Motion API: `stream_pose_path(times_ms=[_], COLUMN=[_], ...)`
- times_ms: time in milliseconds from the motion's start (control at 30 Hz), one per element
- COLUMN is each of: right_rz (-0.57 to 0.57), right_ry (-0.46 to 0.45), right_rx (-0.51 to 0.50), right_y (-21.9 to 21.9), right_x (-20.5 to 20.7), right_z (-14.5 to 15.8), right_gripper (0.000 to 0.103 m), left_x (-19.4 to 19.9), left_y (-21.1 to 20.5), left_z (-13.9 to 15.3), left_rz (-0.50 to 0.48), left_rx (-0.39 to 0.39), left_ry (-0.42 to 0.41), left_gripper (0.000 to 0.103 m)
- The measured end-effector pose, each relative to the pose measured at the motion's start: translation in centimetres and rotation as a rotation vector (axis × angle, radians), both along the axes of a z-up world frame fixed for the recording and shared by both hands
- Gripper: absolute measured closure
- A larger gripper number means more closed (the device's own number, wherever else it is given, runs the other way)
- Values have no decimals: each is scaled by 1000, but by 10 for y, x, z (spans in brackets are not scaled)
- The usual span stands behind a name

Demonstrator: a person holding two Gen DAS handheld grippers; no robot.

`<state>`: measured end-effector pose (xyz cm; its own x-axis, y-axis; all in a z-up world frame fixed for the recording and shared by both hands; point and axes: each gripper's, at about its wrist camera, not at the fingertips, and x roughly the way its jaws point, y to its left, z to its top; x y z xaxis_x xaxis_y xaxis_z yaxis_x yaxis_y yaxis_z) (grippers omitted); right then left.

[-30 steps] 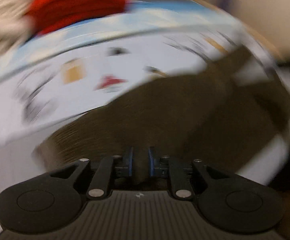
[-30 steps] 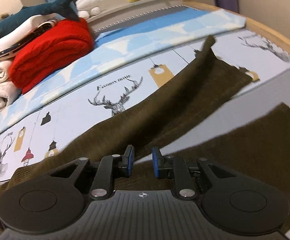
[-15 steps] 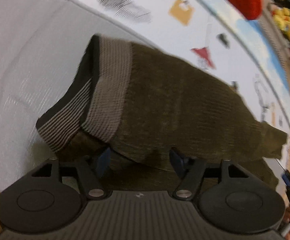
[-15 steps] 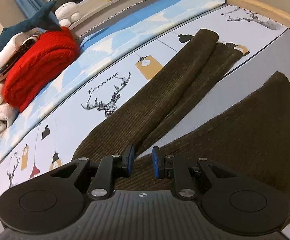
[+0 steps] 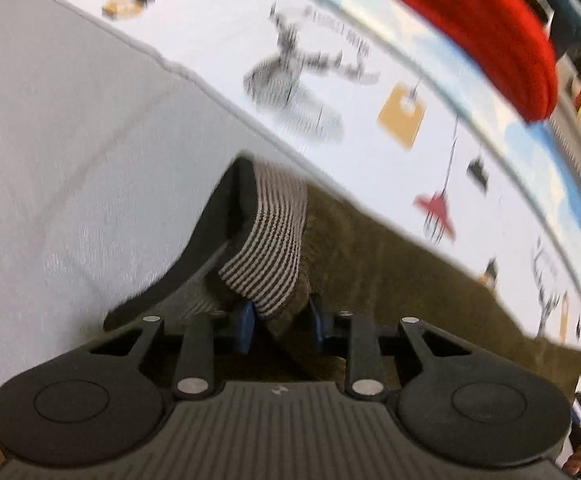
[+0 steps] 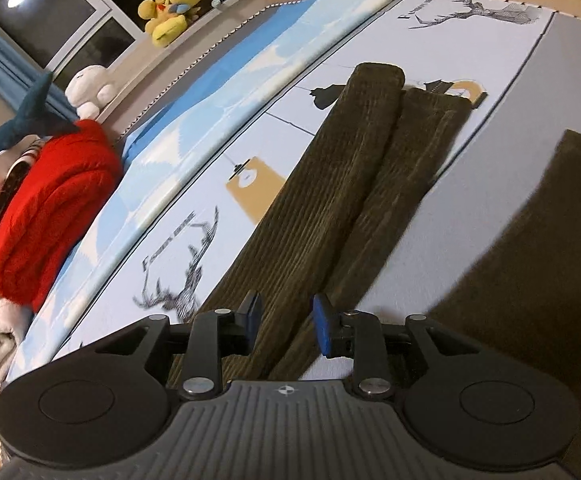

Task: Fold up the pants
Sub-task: 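Grasp the grey waistband with the left tool while the right tool grasps the pant legs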

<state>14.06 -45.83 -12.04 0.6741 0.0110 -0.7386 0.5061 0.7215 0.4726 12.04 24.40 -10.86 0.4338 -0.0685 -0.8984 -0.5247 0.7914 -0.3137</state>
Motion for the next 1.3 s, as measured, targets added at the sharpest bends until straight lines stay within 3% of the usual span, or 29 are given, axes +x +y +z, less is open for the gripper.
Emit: stream_pose_path(times_ms=[100, 167, 233, 300, 367, 467, 567, 667, 867, 1000, 1133, 1300], right_rz=[-22, -33, -37, -39, -40, -25, -13, -4, -28, -35, -38, -93], right_ry=[13, 23, 39, 52, 54, 45, 36, 30, -61, -118, -119, -52], right_rx=[-9, 3, 3, 7, 1, -35, -63, -105, -122, -131, -141, -87], right_y=[-6, -10, -12, -13, -13, -11, -9, -8, -6, -1, -3, -15], right_x=[14, 24, 33, 39, 46, 54, 60, 62, 48, 15, -32, -109], right_z=[-13, -24, -34, -42, -48, -48, -48, -46, -6, 40, 78, 93], right_gripper=[66, 63, 62, 62, 62, 60, 61, 89, 94, 94, 95, 95], left_x=[6, 13, 19, 23, 23, 23, 25, 26, 24, 16, 0, -20], left_y=[-8, -15, -22, -24, -18, -10, -14, -17, -18, -17, -10, 8], left_z=[9, 5, -4, -12, -17, -15, -13, -8, 0, 10, 22, 30], left_rz=[26, 4, -26, -49, -17, 14, -8, -20, -54, -101, -137, -156], left_rx=[13, 4, 9, 38, 29, 39, 69, 83, 84, 89, 78, 73], left_ry=[-63, -36, 22, 89, 107, 97, 96, 89, 65, 31, -18, -48], left_gripper=[67, 43, 38, 41, 57, 72, 75, 76, 78, 81, 82, 84])
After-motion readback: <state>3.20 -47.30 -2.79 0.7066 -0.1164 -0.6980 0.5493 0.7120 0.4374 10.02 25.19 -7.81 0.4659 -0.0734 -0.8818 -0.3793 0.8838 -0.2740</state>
